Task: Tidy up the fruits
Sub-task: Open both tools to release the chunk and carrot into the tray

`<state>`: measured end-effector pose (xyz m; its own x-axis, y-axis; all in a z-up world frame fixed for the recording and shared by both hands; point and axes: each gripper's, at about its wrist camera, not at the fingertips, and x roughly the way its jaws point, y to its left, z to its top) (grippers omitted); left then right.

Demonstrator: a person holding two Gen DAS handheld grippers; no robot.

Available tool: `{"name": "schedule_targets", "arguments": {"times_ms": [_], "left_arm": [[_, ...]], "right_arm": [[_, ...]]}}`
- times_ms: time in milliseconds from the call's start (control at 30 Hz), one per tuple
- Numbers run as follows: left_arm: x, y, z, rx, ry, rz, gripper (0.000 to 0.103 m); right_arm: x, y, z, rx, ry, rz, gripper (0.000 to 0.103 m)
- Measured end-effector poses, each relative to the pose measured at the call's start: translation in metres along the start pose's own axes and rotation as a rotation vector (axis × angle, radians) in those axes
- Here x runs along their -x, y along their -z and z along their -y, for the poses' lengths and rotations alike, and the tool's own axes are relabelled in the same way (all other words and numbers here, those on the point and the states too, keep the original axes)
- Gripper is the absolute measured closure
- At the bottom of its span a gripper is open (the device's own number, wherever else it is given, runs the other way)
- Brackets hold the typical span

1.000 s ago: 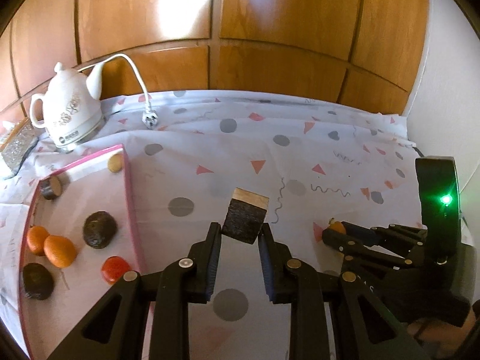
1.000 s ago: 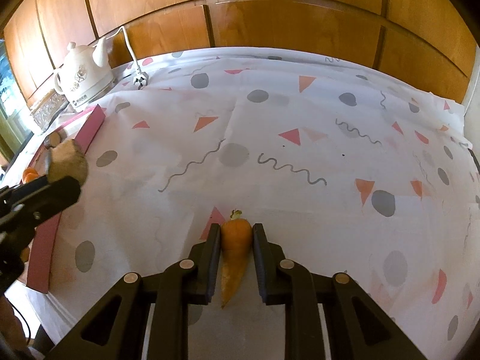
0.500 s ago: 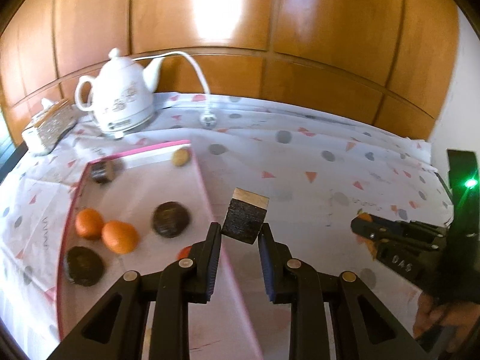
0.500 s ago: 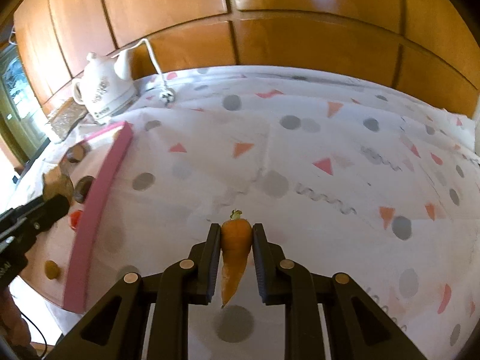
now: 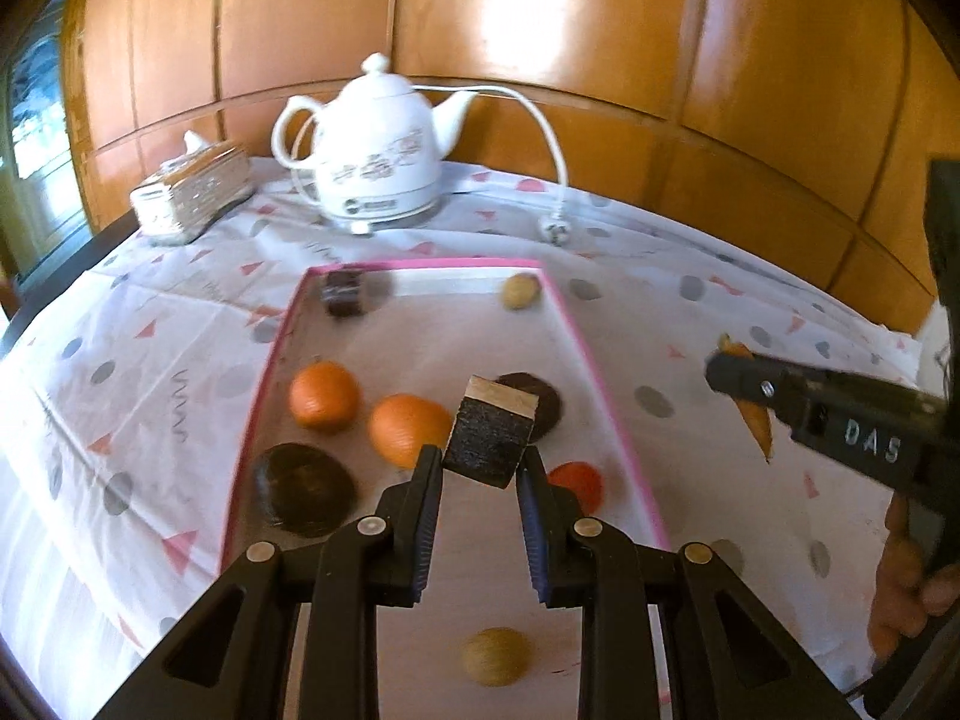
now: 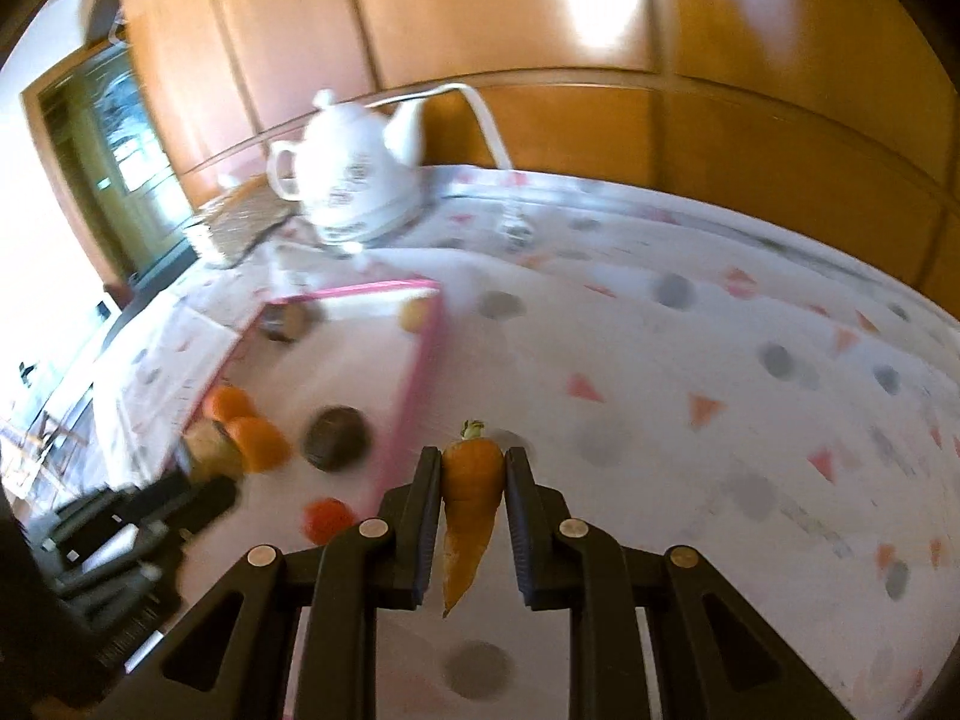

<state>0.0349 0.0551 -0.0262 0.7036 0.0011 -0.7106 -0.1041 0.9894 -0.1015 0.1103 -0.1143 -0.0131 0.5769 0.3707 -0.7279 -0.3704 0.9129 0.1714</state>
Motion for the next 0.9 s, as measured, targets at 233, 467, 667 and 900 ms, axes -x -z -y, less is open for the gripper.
{"name": "schedule_targets", "arguments": {"times_ms": [233,467,667,900], "left_arm": [[-0.002,0.003,-0.018,0.044,-0.034,-0.006,0.077],[0.001,0.004,-0.032,0.099,-0.048,0.005,0.059],[0.009,0.004,-0.035,0.109,-0.057,0.024,0.059],[0.029,0.004,-0.037,0.118,-0.077,0.072,0.039]], "right_arm": [[-0.026,-0.02,-0.041,0.064,-0.066,-0.025,0.082],[-0.05,-0.022,-0.062,0.083,-0.136,-0.088,0.077],[-0.04,-0.02,-0.06,0.06,-0.143,-0.062,0.074],[-0.015,-0.009,-0.054,0.027,-0.047,-0.001,0.071]]}}
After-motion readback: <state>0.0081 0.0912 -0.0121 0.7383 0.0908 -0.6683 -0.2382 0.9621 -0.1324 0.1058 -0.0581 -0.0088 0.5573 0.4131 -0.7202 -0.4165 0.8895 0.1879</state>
